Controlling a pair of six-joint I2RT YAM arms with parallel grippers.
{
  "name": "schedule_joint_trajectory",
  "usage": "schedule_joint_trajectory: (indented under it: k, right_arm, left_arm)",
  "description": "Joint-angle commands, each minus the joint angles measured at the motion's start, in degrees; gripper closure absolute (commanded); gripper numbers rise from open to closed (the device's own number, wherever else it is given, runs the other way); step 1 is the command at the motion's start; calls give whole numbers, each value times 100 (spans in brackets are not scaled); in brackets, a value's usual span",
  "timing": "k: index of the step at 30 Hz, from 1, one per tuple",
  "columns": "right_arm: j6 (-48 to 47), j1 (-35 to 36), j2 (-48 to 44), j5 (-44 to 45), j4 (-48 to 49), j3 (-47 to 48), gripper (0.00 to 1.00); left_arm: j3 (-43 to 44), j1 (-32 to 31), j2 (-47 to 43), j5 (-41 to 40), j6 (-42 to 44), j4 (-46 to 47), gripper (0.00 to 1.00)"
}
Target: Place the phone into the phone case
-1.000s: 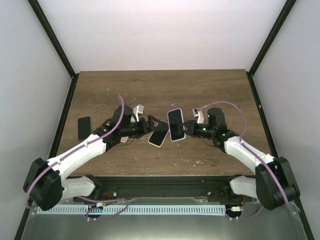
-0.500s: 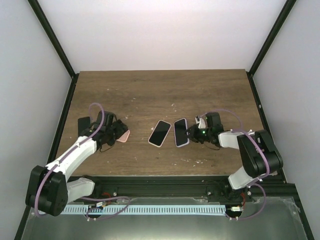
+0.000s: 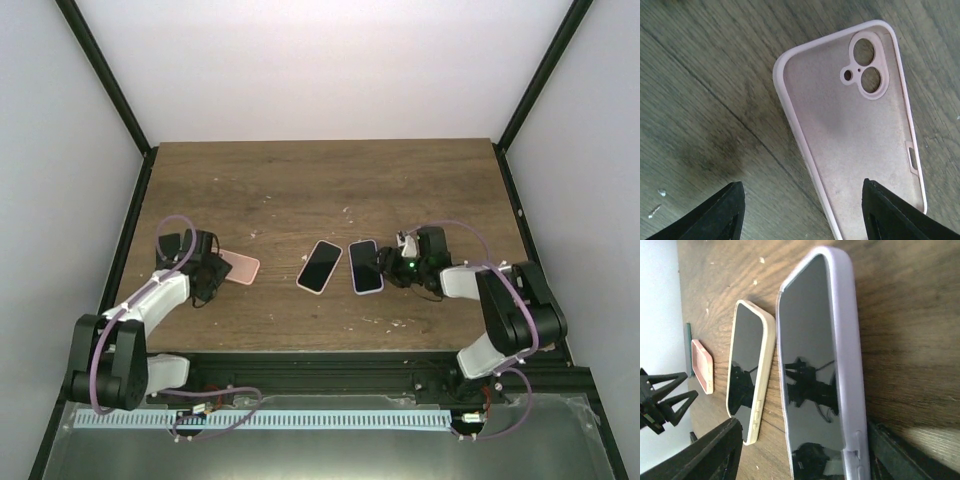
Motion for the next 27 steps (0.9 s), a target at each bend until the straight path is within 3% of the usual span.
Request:
schedule_joint_trajectory:
  k: [1, 3, 4, 8, 10, 15, 27]
  right_arm:
    - [-289, -36, -611, 373, -471, 96, 28]
    - [-379, -30, -869, 411, -718, 180, 7]
    - [-421, -35, -1002, 413, -829, 220, 1]
    - [-498, -32, -1487, 387, -1161, 366, 0]
    - [-482, -36, -1688, 316, -1199, 379, 0]
    - [-468, -31, -1956, 107, -1321, 467, 0]
    - [-355, -31, -2120, -306, -1143, 523, 0]
  left_arm:
    - [299, 33, 174, -435, 197, 10, 33]
    - [488, 46, 186, -743, 453, -133, 28]
    - [570, 64, 160, -904, 650, -136, 25]
    - [1046, 316, 109, -888, 1800, -176, 6]
    - [1420, 561, 219, -853, 1968, -549, 0]
    - [1877, 1441, 545, -298, 2313, -720, 0]
    - [2116, 2906, 1646, 4, 3183, -253, 0]
